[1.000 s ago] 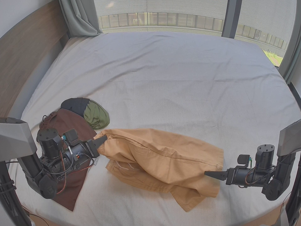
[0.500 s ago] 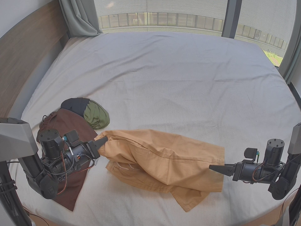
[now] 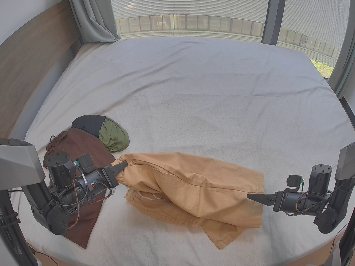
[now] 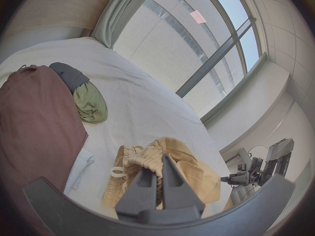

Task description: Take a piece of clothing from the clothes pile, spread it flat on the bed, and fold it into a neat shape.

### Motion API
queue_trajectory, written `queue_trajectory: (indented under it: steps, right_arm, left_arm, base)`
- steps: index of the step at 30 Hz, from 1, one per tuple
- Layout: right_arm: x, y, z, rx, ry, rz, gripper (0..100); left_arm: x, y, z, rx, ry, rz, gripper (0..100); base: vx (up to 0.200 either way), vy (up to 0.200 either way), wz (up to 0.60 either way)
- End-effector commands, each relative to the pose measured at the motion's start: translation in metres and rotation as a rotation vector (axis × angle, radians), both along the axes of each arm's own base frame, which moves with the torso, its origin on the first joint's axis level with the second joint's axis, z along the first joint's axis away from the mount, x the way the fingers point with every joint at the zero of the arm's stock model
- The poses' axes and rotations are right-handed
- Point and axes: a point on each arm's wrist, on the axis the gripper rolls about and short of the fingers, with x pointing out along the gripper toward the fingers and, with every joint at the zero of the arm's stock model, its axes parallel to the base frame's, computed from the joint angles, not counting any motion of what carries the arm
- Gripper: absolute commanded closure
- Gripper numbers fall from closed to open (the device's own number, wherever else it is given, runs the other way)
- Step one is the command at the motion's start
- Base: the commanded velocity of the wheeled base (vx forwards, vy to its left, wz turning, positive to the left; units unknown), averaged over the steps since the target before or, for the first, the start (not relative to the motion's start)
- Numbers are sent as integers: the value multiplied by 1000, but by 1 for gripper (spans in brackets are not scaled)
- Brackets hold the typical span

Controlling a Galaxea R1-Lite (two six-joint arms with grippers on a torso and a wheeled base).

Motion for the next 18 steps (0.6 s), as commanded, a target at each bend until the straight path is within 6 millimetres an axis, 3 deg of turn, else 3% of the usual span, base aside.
queue_trajectory:
  steps: [1, 18]
  right_arm:
    - [2, -7, 1, 0, -10, -26, 0]
    - [2, -7, 6, 4, -32, -27, 0]
  left_arm:
    - [0, 0, -1, 0, 3, 0, 100]
    - [0, 0, -2, 3, 9, 0, 100]
  base:
    - [0, 0, 0]
    - [0, 0, 0]
